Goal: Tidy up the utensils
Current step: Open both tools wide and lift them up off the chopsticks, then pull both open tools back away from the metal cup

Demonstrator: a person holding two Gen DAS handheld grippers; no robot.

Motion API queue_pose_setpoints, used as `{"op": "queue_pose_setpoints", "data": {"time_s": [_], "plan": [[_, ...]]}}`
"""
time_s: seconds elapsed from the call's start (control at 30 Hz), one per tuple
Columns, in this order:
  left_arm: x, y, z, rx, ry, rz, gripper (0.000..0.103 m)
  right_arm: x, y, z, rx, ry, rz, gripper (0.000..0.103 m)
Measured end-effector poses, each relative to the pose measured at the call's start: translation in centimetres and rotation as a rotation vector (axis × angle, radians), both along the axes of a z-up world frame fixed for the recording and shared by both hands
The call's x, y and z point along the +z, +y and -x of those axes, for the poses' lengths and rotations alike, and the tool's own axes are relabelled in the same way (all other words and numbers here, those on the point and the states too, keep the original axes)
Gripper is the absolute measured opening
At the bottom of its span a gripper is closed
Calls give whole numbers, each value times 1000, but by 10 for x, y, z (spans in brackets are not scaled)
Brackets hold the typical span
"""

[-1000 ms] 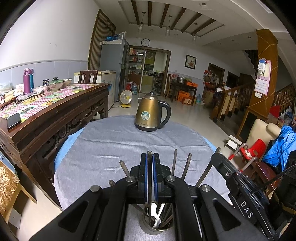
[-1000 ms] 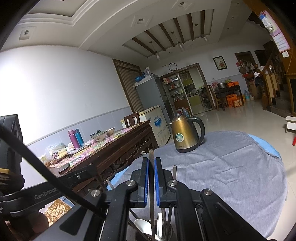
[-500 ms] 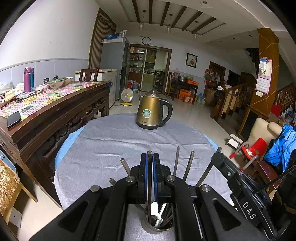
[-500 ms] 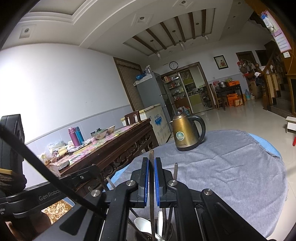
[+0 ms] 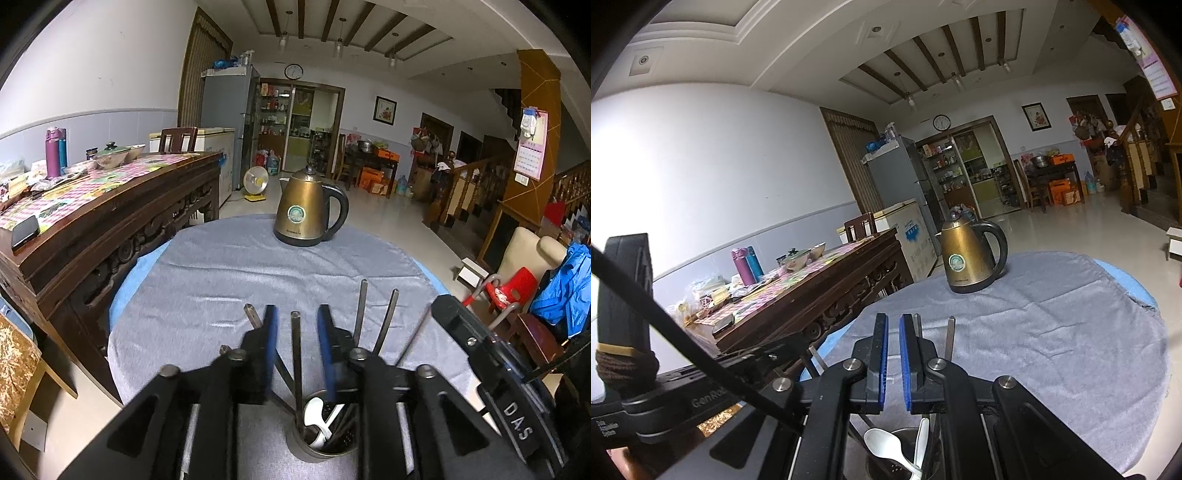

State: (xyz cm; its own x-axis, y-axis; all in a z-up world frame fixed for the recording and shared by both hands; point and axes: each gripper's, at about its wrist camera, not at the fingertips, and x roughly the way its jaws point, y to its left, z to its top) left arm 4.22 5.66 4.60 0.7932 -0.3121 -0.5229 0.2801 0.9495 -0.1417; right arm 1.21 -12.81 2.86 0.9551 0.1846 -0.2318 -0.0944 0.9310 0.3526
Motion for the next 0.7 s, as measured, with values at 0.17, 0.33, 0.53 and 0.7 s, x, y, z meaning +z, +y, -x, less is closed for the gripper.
{"op": "queue_pose_setpoints", "data": {"time_s": [0.17, 0.33, 0.53, 0.7], "plan": [[0, 1, 1, 9, -6, -8, 42, 1, -4, 1, -14, -5, -10, 8], [3, -2, 6, 20, -36, -39, 60, 0, -13, 0, -26, 10, -36, 8], [6, -5, 10, 41, -59, -73, 73, -3, -17, 0, -31, 37, -68, 37], [10, -4, 14, 65, -74, -94, 74, -2, -21, 6, -54, 24, -66, 53]]}}
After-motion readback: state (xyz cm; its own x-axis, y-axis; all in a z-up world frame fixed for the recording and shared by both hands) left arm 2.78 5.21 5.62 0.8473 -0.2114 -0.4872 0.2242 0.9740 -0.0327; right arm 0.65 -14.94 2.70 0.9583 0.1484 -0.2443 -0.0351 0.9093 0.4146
